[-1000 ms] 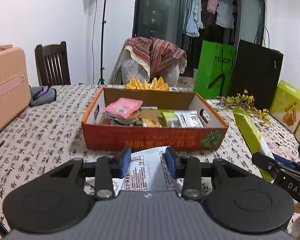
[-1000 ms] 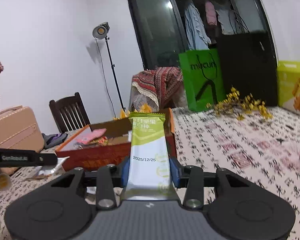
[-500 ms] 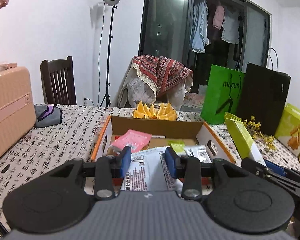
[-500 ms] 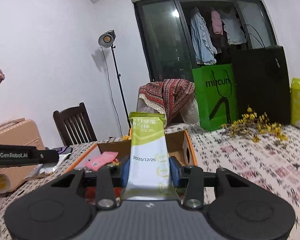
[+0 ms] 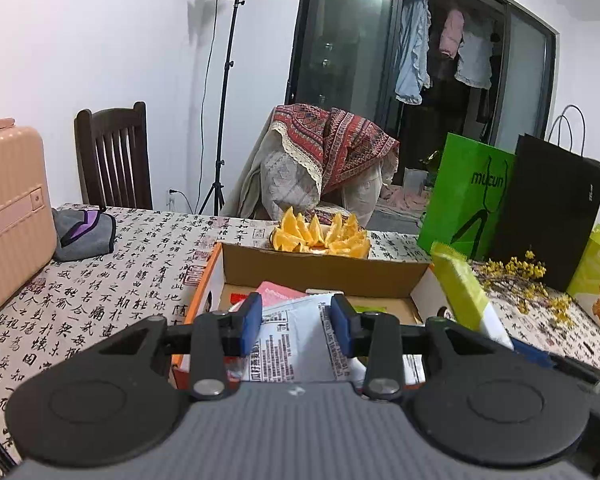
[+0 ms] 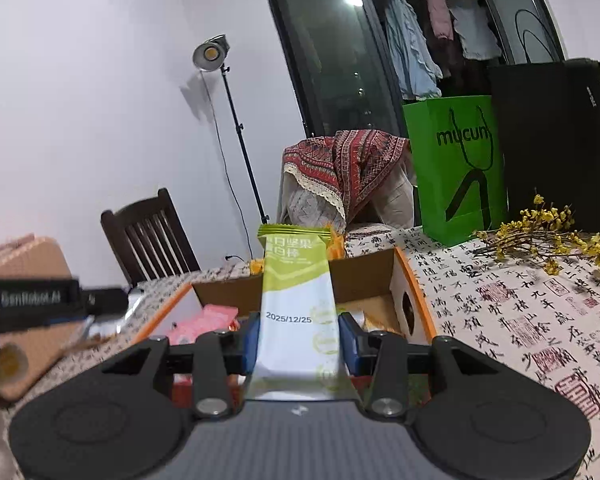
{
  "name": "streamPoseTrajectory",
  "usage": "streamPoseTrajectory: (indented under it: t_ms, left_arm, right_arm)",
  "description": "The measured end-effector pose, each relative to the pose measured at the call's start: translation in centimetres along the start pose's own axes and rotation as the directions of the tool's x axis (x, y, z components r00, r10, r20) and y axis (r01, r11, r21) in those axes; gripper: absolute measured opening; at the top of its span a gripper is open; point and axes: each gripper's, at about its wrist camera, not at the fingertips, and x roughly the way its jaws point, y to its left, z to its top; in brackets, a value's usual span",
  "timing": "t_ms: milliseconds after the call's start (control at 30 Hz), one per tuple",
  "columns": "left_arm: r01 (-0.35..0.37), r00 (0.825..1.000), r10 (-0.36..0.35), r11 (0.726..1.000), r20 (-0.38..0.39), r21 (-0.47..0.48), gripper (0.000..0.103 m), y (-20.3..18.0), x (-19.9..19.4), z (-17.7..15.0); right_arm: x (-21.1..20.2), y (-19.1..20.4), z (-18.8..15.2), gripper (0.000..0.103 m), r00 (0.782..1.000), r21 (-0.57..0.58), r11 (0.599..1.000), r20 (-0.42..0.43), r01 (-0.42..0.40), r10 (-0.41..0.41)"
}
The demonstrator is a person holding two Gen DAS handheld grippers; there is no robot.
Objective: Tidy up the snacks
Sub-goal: 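Carry the green bar and white packet over the orange box and lower them, then open both grippers to release the bar and packet into the box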
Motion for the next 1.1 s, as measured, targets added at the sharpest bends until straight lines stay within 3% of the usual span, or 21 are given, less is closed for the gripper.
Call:
streamPoseTrajectory:
  t_ms: [200,367,500,800,867,933,1033,1100]
  left_arm:
    - [-0.012,1.000,0.012,1.000,0.006,-0.001,0.039,-0.3,1.8,2.4]
    - [-0.048,0.999,0.048,0.999,-0.022,-0.011,0.039,-0.4,5.2,3.8]
    - [-0.082,0.995,0.082,0.997,-0.059,0.006,0.039,-0.1,8.1,3.6]
    - [-0.095,0.986,0.096,0.995,-0.133,0.018,0.040,0.6,11.5,1.3]
    - [-0.084,0.988,0.085,0.996,-0.129,0.011,0.049,0.7,11.3,1.2]
    - [-0.090,0.989,0.090,0.996,-0.114,0.009,0.073,0.9,10.5,1.2]
    - [-0.109,0.991,0.109,0.994,-0.073,0.015,0.090,1.2,8.4,1.2]
    - [-0.106,0.992,0.105,0.994,-0.070,-0.008,0.103,1.6,6.9,1.4]
  right_arm:
    - [2.1,0.1,4.2,0.040,1.000,0.012,1.000,-0.003,-0.004,0.004]
    - [6.2,-0.4,5.8,0.040,0.997,0.047,0.999,-0.078,0.005,-0.002]
    - [9.3,-1.4,4.9,0.040,0.987,0.075,0.997,-0.160,0.013,-0.001]
    - [12.3,-1.9,2.2,0.040,0.968,0.059,0.998,-0.249,0.023,-0.008]
    - [12.4,-1.9,2.2,0.043,0.964,0.054,0.998,-0.266,0.016,-0.002]
    - [12.2,-2.0,2.3,0.044,0.964,0.056,0.998,-0.267,0.019,-0.003]
    - [11.0,-1.9,2.7,0.057,0.967,0.046,0.999,-0.255,0.028,-0.015]
    - [9.9,-1.8,2.9,0.077,0.969,0.039,0.999,-0.245,0.033,-0.023]
